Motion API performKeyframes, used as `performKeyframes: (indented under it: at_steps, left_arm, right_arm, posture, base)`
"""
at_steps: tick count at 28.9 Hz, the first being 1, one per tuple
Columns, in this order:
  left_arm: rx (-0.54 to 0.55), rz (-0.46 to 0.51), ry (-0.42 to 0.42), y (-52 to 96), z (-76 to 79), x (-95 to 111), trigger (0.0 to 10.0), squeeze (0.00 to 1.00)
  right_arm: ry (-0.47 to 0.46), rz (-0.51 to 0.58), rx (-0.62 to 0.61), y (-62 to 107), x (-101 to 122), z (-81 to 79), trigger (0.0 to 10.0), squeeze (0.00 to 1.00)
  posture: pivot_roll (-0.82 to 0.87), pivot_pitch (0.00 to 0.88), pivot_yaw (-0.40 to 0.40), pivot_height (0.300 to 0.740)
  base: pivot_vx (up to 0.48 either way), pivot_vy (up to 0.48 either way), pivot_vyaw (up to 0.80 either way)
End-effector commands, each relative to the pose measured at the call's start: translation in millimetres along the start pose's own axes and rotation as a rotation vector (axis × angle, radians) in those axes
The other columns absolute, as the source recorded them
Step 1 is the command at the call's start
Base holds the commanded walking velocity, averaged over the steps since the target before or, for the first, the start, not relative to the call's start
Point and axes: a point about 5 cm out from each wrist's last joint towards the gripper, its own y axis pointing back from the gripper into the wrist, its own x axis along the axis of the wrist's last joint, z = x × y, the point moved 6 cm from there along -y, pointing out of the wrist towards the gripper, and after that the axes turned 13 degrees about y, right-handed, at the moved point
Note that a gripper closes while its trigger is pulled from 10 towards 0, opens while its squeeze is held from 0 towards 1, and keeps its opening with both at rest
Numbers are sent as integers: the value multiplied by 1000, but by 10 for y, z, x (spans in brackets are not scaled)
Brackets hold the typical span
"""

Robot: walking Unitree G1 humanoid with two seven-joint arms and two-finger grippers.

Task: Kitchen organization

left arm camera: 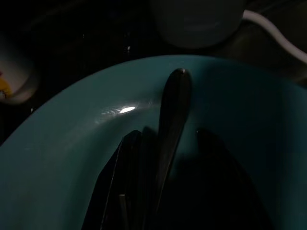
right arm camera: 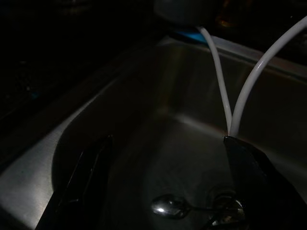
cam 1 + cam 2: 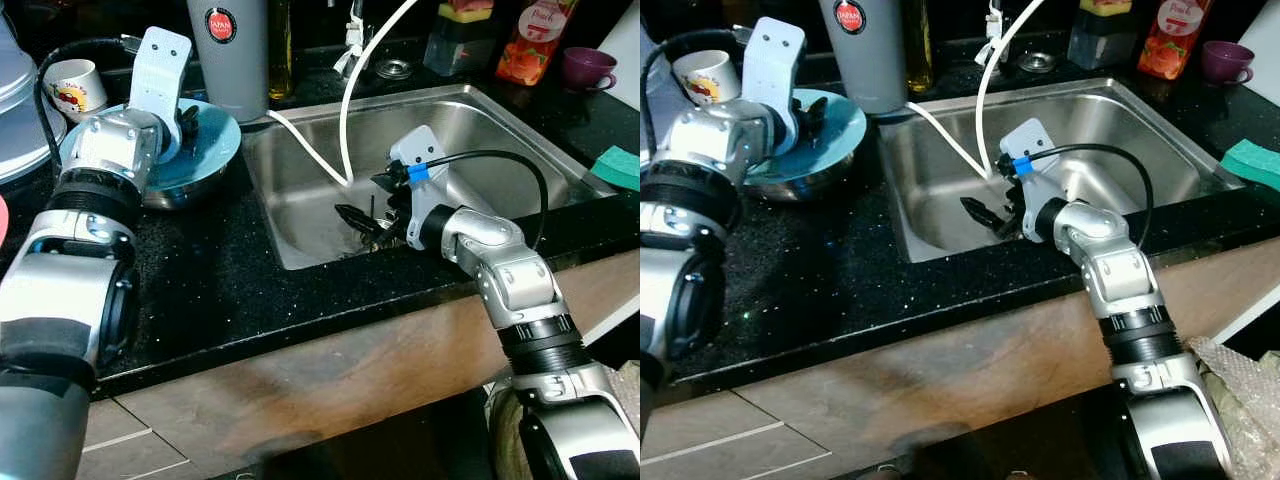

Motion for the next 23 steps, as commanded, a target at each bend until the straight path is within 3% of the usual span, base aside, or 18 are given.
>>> performKeyframes:
  at_steps: [1, 15, 16, 17, 23]
  left_arm:
    - [19, -82, 6, -10, -78, -170, 10000, 0]
    - [12, -157, 56, 49, -248, -291, 10000, 0]
    - [10, -155, 55, 48, -243, -290, 2784, 0]
    - [8, -150, 54, 46, -238, -284, 0, 0]
    - [8, -109, 66, 38, -207, -211, 0, 0]
  right_arm:
    - [11, -4, -1, 6, 2, 31, 10000, 0]
    - [23, -1, 5, 0, 18, 28, 10000, 0]
    - [24, -1, 5, -1, 16, 29, 10000, 0]
    - [24, -2, 4, -2, 15, 31, 10000, 0]
    - [26, -5, -4, 0, 8, 50, 10000, 0]
  posture:
    - [22, 73, -19, 740]
    - [23, 67, -26, 740]
    - [23, 67, -26, 740]
    - [23, 70, -25, 740]
    - [21, 73, -22, 740]
  base:
    - [0, 0, 0]
    - [0, 0, 0]
    - [0, 0, 0]
    - [0, 0, 0]
    - [0, 0, 0]
